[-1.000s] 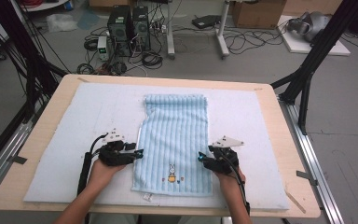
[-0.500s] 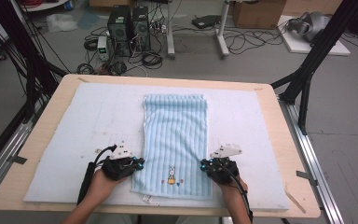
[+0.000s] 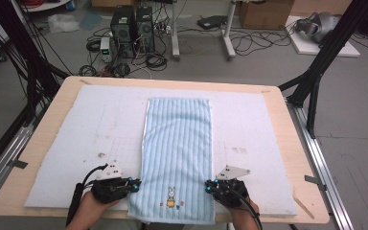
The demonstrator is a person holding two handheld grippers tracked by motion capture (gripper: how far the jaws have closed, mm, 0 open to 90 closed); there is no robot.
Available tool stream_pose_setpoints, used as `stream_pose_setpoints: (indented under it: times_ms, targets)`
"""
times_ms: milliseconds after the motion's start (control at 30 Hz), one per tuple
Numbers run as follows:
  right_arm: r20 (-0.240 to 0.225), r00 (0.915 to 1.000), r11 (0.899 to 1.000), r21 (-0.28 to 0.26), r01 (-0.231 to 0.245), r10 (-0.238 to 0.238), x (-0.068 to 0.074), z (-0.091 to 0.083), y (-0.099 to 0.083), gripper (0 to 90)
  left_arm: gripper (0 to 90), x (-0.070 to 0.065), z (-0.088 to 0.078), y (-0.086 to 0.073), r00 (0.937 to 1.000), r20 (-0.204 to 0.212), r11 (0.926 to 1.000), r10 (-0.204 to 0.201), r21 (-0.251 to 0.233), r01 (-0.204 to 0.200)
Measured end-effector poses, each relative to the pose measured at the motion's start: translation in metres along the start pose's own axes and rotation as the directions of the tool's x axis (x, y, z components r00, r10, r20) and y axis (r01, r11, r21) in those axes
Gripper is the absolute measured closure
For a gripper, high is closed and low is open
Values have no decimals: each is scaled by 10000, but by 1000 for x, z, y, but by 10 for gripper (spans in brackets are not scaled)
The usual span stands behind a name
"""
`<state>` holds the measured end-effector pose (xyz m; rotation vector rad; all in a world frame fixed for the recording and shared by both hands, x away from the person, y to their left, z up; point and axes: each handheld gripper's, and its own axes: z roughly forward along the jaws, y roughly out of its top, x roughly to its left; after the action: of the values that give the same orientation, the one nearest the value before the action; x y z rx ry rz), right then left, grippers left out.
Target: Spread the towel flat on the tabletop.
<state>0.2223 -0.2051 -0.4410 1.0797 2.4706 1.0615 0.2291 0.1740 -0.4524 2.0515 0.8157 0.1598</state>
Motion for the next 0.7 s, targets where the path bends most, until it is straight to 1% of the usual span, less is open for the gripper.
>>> stream_pose_setpoints:
  times_ms: [67,100,167,200,233,267,300,333,367,400,433,500,600,633,667,700]
  targets:
    - [-61,9999,9999,124,112,-112,3,-3,-2,871,856,-4,-4,-3,9998,183,10000,18,96,-20]
    - [-112,9999,9998,168,88,-86,5,-4,-3,871,854,-5,-5,-4,9996,286,9999,55,158,-59]
    - [-131,9998,9997,188,158,-155,8,-7,-4,868,831,-7,-9,-6,9992,407,9998,15,190,-23]
    - [-85,9999,9998,111,146,-145,8,-8,-4,841,781,-7,-11,-7,9996,266,10000,-6,78,4]
    - [-31,10000,10000,-59,49,-49,7,-9,-3,794,687,-6,-13,-6,9999,-116,9999,99,-86,-100]
    - [-12,9999,9996,-263,-118,118,6,-10,-1,744,637,-4,-15,-5,9985,-457,9992,284,-252,-296]
    - [26,9996,9985,-473,-281,282,5,-10,2,714,617,-1,-15,-3,9974,-686,9984,225,-502,-260]
    - [11,9995,9974,-660,-300,302,3,-8,5,691,583,2,-15,-1,9963,-858,9971,89,-746,-153]
    - [-23,9994,9968,-732,-332,332,2,-4,8,672,558,6,-16,3,9949,-1011,9960,23,-886,-113]
    - [-29,9995,9967,-754,-305,303,2,0,12,663,554,10,-15,7,9939,-1096,9945,-114,-1046,-1]
    - [-99,9997,9973,-704,-224,218,1,6,16,654,545,14,-14,11,9930,-1173,9939,-154,-1100,24]
    - [-242,9997,9979,-638,-49,34,2,17,24,647,540,22,-11,19,9910,-1312,9925,-276,-1220,114]
    - [-490,9986,9991,-392,155,-174,2,32,32,649,534,33,-5,31,9887,-1386,9883,-564,-1480,356]
    - [-571,9980,9994,-224,265,-277,3,35,34,673,532,36,-3,34,9876,-1440,9873,-623,-1539,398]
    - [-568,9970,9986,-123,512,-518,5,38,34,709,532,38,-2,38,9878,-1403,9861,-675,-1600,447]
    - [-634,9950,9970,-73,768,-772,5,37,34,775,533,41,0,41,9877,-1378,9853,-742,-1628,513]
